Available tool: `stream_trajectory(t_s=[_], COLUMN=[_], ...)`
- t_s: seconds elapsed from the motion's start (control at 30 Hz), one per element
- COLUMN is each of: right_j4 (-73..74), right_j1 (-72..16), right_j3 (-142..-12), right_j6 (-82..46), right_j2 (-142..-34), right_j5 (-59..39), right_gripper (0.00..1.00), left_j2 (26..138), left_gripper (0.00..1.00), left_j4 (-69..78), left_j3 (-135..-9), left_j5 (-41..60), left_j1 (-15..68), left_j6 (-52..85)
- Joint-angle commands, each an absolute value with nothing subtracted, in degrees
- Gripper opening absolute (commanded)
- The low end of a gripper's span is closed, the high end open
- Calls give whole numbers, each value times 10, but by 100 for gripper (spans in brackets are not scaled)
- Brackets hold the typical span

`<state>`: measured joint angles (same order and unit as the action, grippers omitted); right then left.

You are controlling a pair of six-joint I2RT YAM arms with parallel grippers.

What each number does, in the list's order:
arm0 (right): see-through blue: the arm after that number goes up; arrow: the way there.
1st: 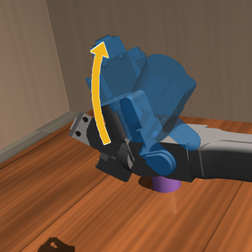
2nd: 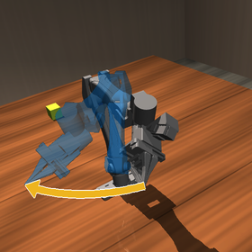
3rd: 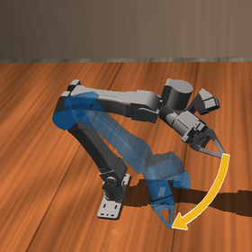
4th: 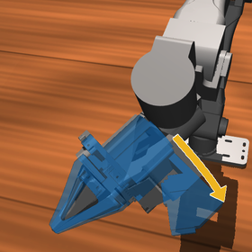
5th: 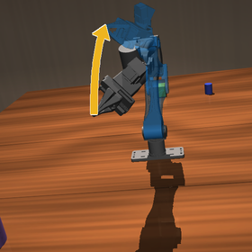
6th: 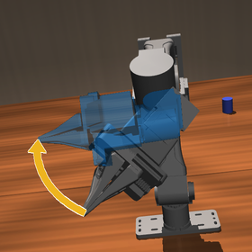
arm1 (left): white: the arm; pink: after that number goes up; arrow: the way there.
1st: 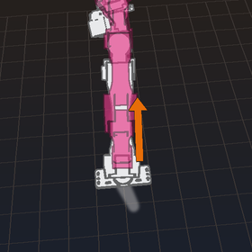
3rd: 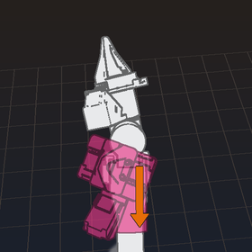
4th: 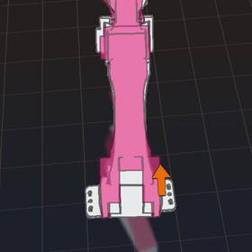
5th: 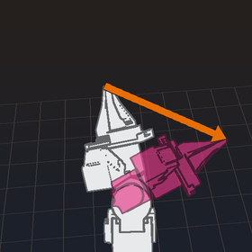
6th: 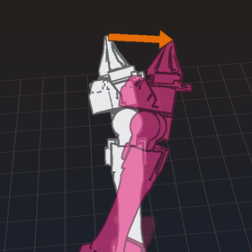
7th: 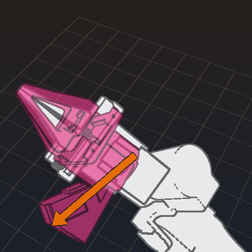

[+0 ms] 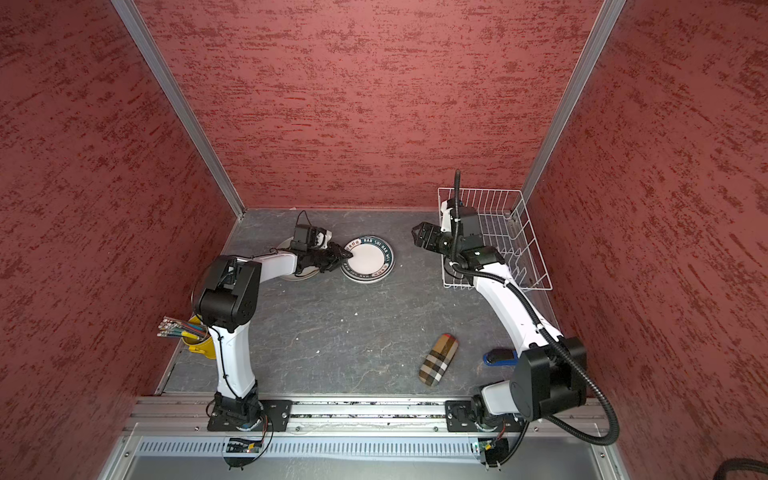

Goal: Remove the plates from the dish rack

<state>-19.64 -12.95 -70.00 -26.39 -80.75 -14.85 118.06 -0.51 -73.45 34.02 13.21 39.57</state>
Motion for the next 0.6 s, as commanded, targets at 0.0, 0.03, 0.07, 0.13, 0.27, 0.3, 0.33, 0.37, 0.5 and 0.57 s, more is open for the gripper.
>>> stream_trajectory(t_s=[0.0, 0.03, 0.07, 0.13, 0.27, 0.3, 0.33, 0.37, 0.5, 0.57], right_j4=[-201, -203, -203, -205, -209, -208, -207, -204, -198, -195], right_j1=[-122, -121, -119, -114, -89, -82, -74, -64, -35, -23], right_j3=[-699, -700, -699, -697, -680, -673, -666, -658, -631, -621], right_j6=[-252, -251, -250, -247, -240, -237, -235, -233, -227, -223], right_j2=[-792, -791, -789, -786, -776, -772, -768, -763, -749, -742], right_j5=[-135, -135, -133, -125, -103, -96, -89, -83, -79, -73], right_gripper=[89, 89, 89, 89, 89, 90, 90, 91, 92, 92], left_j2=[1183, 1179, 1173, 1160, 1124, 1115, 1106, 1096, 1074, 1061], left_gripper=[52, 55, 60, 70, 99, 99, 99, 99, 99, 99], left_j4=[-40, -44, -51, -71, -123, -129, -130, -132, -156, -170], left_j3=[-737, -736, -736, -738, -740, -735, -730, -724, -724, -723], left_j5=[317, 311, 304, 281, 234, 228, 225, 223, 223, 214], left_j1=[135, 136, 138, 141, 146, 145, 144, 143, 144, 144], left_j6=[375, 373, 369, 354, 324, 319, 316, 313, 303, 296])
